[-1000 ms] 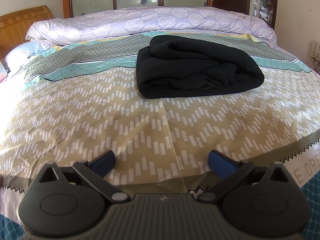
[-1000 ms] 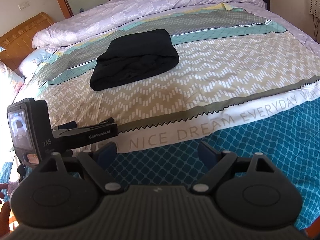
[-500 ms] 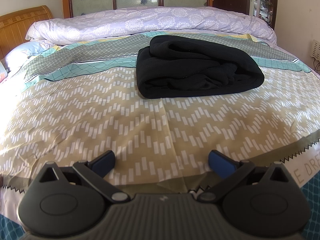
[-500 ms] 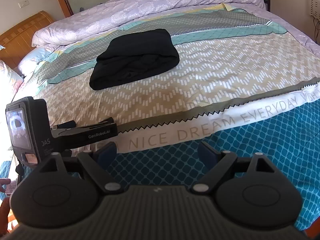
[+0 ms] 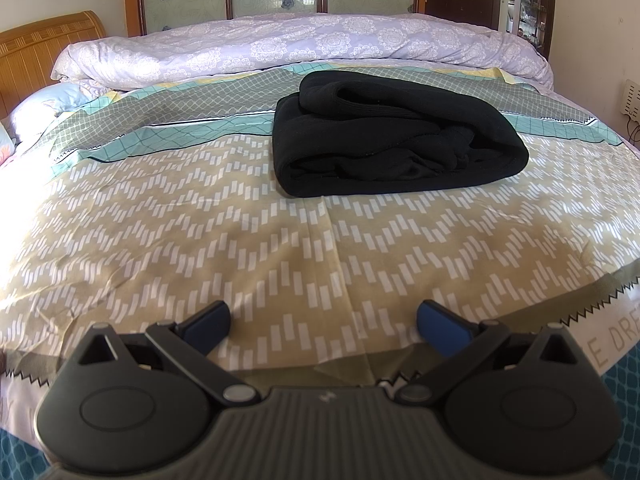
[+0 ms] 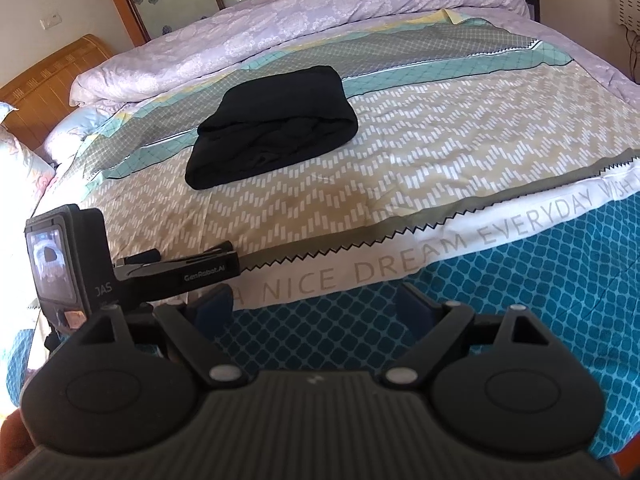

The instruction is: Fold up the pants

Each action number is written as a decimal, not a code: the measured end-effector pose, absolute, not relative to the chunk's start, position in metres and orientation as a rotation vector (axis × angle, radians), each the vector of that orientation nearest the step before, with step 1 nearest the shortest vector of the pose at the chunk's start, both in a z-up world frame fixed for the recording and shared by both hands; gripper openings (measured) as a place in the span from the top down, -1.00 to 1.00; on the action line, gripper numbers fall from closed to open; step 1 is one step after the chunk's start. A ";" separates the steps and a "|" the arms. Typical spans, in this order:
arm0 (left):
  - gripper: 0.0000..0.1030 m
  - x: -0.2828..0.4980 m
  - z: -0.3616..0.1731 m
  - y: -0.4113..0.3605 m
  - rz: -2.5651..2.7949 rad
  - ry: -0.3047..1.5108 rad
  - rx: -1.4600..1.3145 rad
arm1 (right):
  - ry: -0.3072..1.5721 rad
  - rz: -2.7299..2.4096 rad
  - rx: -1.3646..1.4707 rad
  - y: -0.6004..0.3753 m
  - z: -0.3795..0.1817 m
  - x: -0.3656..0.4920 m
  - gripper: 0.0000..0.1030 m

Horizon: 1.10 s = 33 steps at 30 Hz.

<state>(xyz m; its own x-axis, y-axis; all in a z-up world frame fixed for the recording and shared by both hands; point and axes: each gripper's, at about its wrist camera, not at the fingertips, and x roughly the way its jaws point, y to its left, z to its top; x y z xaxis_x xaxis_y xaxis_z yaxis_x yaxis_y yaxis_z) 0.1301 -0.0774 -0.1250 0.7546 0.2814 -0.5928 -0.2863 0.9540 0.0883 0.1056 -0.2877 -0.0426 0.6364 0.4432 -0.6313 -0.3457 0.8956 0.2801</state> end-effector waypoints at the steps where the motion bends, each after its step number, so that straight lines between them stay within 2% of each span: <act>1: -1.00 0.130 -0.125 -0.077 0.310 0.645 -0.008 | 0.757 0.454 0.140 -0.288 -0.043 0.105 -0.75; 10: -1.00 0.132 -0.125 -0.081 0.337 0.644 -0.024 | 0.744 0.451 0.170 -0.303 -0.041 0.104 -0.75; 17: -1.00 0.118 -0.112 -0.089 0.307 0.806 -0.091 | 0.707 0.461 0.190 -0.315 -0.031 0.092 -0.75; 23: -1.00 0.060 -0.090 -0.091 0.403 0.766 -0.230 | 0.672 0.459 0.221 -0.328 -0.021 0.080 -0.75; 33: -1.00 0.009 -0.040 -0.123 0.511 0.693 -0.039 | 0.605 0.513 0.223 -0.328 -0.004 0.054 -0.75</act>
<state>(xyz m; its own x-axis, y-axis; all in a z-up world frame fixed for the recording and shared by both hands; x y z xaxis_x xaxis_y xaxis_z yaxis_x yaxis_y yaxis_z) 0.0089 -0.1228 -0.0399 0.6516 0.4370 -0.6200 -0.4625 0.8767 0.1319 0.0541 -0.3284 -0.0037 0.7027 0.5210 -0.4846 -0.3934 0.8520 0.3455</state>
